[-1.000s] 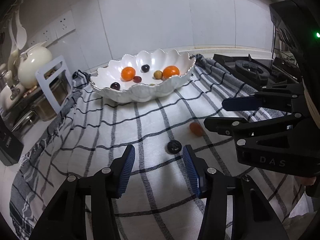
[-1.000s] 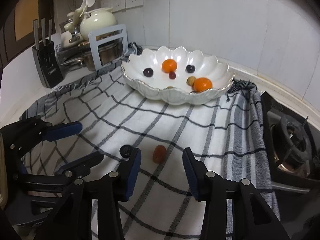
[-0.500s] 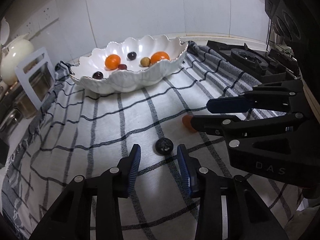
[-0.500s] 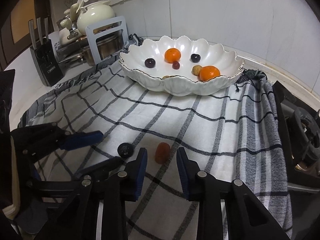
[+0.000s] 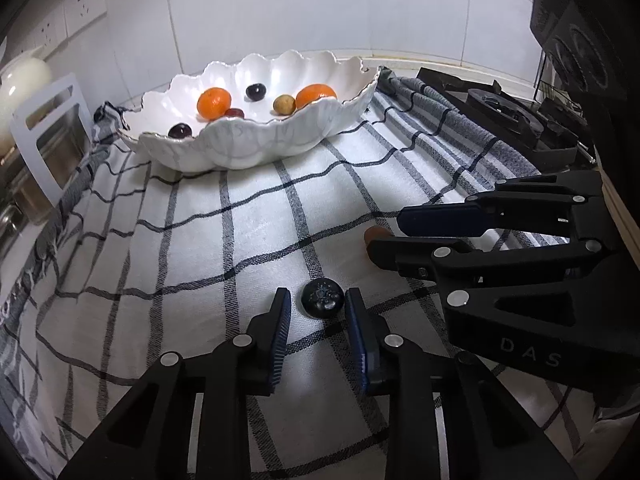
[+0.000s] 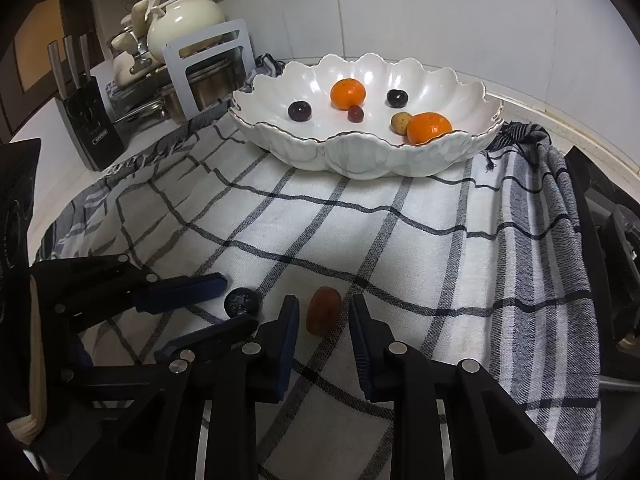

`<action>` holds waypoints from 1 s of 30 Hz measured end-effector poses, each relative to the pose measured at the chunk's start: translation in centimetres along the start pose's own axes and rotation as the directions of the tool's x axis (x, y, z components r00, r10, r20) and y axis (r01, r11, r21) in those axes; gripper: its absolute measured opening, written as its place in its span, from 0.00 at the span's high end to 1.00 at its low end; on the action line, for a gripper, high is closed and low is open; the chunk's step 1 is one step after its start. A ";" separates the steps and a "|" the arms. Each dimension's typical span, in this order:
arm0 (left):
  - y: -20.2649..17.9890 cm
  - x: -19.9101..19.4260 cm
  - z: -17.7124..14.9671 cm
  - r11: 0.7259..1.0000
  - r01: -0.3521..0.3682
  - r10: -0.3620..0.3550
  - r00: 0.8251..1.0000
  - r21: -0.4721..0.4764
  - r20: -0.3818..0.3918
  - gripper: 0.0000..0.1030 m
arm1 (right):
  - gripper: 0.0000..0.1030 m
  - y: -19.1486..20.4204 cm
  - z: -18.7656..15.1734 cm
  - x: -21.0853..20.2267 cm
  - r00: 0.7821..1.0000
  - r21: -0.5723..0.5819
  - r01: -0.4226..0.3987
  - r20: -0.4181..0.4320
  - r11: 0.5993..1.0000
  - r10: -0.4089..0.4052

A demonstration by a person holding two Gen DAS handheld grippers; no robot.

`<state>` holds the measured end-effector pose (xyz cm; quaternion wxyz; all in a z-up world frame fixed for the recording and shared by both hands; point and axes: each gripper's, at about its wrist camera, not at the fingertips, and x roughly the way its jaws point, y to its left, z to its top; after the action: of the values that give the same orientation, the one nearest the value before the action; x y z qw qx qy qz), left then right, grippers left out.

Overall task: Organize fruits
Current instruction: 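Grasp the dark plum with the left gripper while the right gripper grasps the red fruit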

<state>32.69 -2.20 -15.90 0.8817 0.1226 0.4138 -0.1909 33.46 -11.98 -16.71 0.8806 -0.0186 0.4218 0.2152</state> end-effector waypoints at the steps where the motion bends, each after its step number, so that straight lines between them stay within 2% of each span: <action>1: 0.1 0.1 0.0 1.000 0.007 -0.007 1.000 -0.006 -0.004 0.73 | 0.74 0.0 0.0 0.1 1.000 0.000 -0.002 -0.001 1.000 0.002; 12: 0.1 0.3 0.2 0.999 0.007 -0.007 1.000 -0.036 -0.003 0.78 | 0.83 -0.2 -0.1 0.7 1.000 0.006 -0.021 -0.015 1.000 0.021; 30: 1.0 -2.9 0.2 0.988 -0.028 0.036 0.998 -0.150 0.046 0.78 | 0.84 0.2 -0.3 -1.7 0.999 -0.013 -0.018 0.036 1.000 0.018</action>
<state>31.51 -0.72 -13.46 0.9012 0.0581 0.4032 -0.1482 32.24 -12.46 -15.55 0.8860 -0.0167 0.4045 0.2261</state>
